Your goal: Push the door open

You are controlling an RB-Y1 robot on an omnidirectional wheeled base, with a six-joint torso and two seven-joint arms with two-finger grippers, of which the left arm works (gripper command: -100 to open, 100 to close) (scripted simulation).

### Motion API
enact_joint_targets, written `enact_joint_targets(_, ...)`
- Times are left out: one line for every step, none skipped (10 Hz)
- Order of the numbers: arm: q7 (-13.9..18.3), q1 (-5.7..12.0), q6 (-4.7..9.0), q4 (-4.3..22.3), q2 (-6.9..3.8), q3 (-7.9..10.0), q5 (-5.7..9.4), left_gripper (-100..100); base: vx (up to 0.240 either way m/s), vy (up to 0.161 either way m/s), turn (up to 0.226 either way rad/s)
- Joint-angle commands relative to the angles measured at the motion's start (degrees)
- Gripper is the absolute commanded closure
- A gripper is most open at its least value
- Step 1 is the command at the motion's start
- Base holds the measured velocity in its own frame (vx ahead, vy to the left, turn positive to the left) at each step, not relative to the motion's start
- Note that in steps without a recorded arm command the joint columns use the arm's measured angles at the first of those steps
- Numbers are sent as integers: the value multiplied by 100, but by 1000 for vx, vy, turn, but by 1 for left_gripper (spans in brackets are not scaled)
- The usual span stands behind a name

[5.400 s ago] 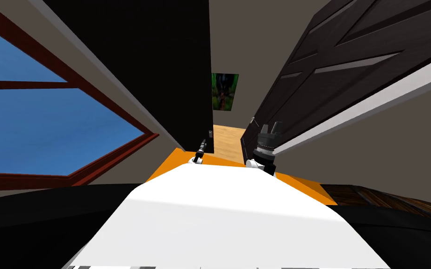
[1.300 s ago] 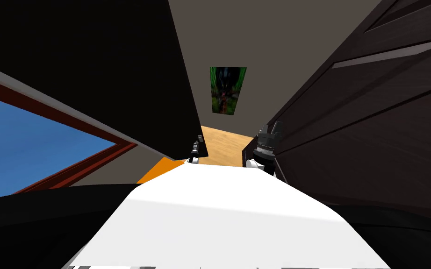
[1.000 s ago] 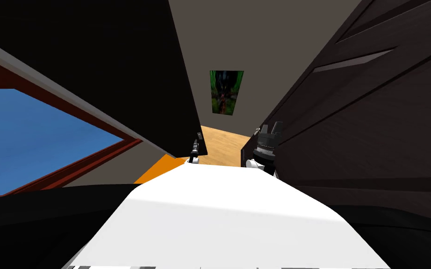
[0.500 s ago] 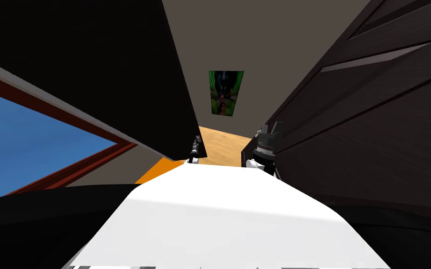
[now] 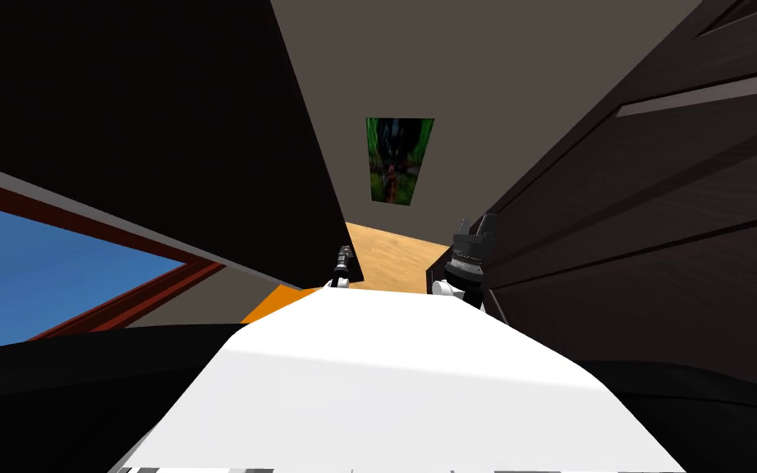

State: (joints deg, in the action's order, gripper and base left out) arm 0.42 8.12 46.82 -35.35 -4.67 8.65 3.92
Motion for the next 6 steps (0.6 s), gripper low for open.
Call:
enact_joint_targets(1, 4, -10, -4, -5, 1, 0, 100, -14, -1, -4)
enact_joint_targets(1, 4, -10, -4, -5, 1, 0, 100, -26, -3, -6)
enact_joint_targets(1, 4, -10, -4, -5, 1, 0, 100, -17, -1, -2)
enact_joint_targets(1, 4, -10, -4, -5, 1, 0, 100, -10, -1, 1)
enact_joint_targets(1, 4, -10, -4, -5, 1, 0, 100, -5, -2, 1)
enact_joint_targets(1, 4, -10, -4, -5, 1, 0, 100, 0, 0, 0)
